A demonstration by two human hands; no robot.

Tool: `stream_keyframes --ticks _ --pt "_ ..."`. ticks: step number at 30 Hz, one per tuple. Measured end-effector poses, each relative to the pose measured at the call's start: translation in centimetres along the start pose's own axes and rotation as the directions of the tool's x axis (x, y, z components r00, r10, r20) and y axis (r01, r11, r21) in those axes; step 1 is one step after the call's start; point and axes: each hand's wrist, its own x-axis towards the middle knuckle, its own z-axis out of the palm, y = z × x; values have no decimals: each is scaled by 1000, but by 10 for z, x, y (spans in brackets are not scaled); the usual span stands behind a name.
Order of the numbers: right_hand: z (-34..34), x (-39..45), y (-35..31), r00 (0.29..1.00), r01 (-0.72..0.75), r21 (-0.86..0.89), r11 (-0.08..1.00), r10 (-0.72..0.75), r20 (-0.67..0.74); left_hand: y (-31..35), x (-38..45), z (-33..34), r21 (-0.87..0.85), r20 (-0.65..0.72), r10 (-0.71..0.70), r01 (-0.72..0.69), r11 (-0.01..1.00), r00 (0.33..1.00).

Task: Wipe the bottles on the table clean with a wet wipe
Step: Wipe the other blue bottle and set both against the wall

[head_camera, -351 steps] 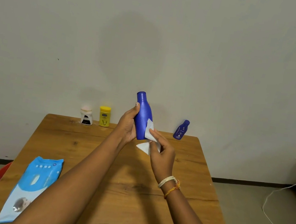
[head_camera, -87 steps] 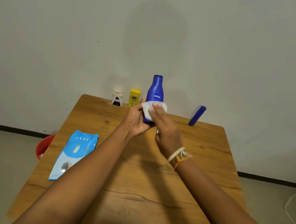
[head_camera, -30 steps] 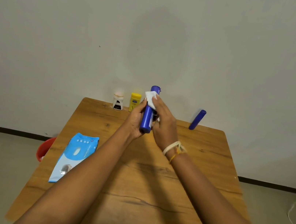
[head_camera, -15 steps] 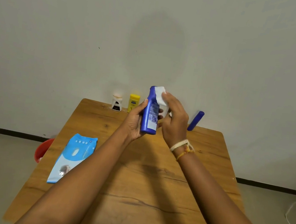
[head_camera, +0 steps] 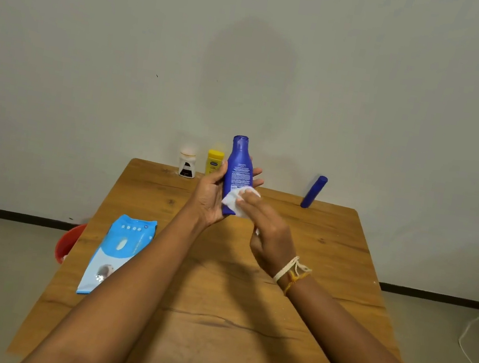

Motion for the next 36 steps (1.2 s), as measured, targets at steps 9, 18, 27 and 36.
stream_keyframes --ticks 9,18,27,36 --pt "2 67 22 998 -38 -205 978 46 35 -15 -5 8 82 -56 26 -22 996 998" --pt "14 20 16 986 -118 -25 993 114 -123 -15 -13 10 11 -74 9 -8 1000 997" --pt "-19 90 16 607 -544 810 219 769 199 -11 -17 14 144 -17 -44 46 989 999" --pt "-13 87 10 672 -643 679 354 685 280 -5 -16 6 311 -35 10 2 950 999"
